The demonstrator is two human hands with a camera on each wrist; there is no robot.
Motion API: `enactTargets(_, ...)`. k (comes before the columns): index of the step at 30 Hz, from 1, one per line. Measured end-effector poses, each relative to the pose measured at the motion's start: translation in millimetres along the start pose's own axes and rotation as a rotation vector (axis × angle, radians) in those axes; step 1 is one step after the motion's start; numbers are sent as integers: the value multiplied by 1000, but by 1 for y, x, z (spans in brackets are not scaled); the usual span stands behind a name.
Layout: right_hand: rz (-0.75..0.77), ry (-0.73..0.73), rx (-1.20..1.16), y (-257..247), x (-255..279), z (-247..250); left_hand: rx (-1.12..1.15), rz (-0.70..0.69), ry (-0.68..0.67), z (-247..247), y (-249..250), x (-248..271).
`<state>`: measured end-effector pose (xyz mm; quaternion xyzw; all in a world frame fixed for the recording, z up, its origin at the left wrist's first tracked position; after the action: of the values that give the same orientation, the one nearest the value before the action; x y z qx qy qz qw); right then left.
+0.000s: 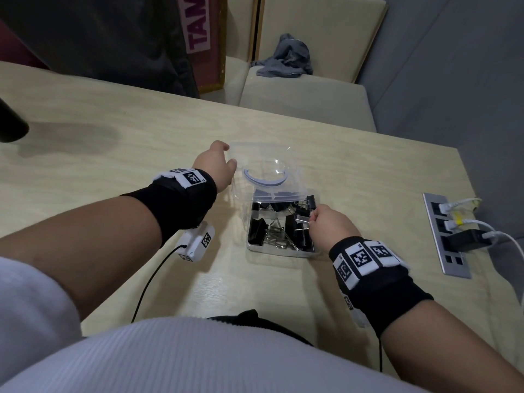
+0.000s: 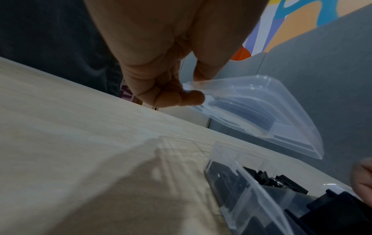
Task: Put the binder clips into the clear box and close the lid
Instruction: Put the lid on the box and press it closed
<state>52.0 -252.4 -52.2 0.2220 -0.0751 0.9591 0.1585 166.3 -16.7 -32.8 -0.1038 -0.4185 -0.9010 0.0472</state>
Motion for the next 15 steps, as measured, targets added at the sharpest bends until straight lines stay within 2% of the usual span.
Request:
enactTargets(6, 6, 18, 54, -8, 7, 4, 8, -8, 5, 1, 1, 0)
enactTargets(9, 69, 31, -99, -11, 9, 5, 12, -3, 3, 1, 0, 1)
enactTargets(13, 58, 30, -360, -11, 5, 2, 9, -2, 4, 2, 0, 1)
enactTargets(15, 58, -9, -357, -14, 6, -5, 7, -1, 1, 1, 1, 1)
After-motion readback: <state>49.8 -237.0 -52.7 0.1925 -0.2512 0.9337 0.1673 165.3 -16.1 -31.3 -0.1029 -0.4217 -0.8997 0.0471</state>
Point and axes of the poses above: each hand's wrist, its own x-axis away from the middle knuckle, its own z-axis out of the back of the hand, y = z × x, the point moved 6 cm from there along -x, towards the middle knuckle, and after that the axes turned 9 degrees about x, right-handed, at the moved point
